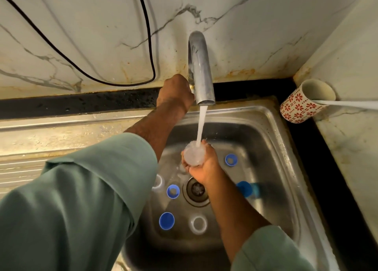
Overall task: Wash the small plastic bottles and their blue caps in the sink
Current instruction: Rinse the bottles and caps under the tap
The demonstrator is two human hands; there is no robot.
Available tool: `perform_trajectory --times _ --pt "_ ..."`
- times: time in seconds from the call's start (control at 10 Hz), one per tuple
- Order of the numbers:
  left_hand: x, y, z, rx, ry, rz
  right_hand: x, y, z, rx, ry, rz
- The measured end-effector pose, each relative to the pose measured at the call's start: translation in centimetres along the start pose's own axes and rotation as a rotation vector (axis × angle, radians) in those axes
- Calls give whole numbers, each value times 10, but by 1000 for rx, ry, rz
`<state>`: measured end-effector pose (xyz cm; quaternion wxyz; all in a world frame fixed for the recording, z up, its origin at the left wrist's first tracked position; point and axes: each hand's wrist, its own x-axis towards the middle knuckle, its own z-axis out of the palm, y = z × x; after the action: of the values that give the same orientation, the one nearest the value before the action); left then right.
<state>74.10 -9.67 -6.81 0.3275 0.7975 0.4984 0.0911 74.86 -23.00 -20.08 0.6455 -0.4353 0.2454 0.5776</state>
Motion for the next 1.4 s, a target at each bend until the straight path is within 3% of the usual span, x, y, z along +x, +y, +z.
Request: perform_trajectory --times 0.2,0.3,0.4,0.5,0.6,0.7,0.8,0.9,1.0,1.1,1.2,1.3,1.4 --pt "0 -1 2 -4 6 -20 12 -3 1 214 -121 26" --pt "-3 0 2 -11 10 -27 13 -8 4 27 -172 48" --pt "-5 2 2 -14 -1 -20 9 -15 6 -875 -74 -85" --pt "-6 2 2 -96 -6 -41 7 -20 -2 -2295 89 -515" --pt "-11 5 2 -242 -21 -89 4 -21 -1 -2599 -14 -762" --pt "-9 3 3 -179 -20 -74 1 -19 -2 -1799 64 -308" --pt "-6 1 5 -136 -12 -58 0 -12 -1 -698 -104 187" --pt "-6 -2 6 -59 4 -46 12 -7 -10 -236 -94 128" --pt "-6 -3 7 19 35 -9 11 -4 -10 -63 -120 10" --pt "-5 -3 6 30 26 -16 5 0 -5 -198 -73 -139" --pt "-3 -3 6 16 21 -27 12 3 -10 -751 52 -438" --pt "-4 -2 5 -38 26 -50 11 4 -16 -1030 126 -491" --pt "-5 -1 4 -59 28 -62 10 -1 -20 -815 51 -263"
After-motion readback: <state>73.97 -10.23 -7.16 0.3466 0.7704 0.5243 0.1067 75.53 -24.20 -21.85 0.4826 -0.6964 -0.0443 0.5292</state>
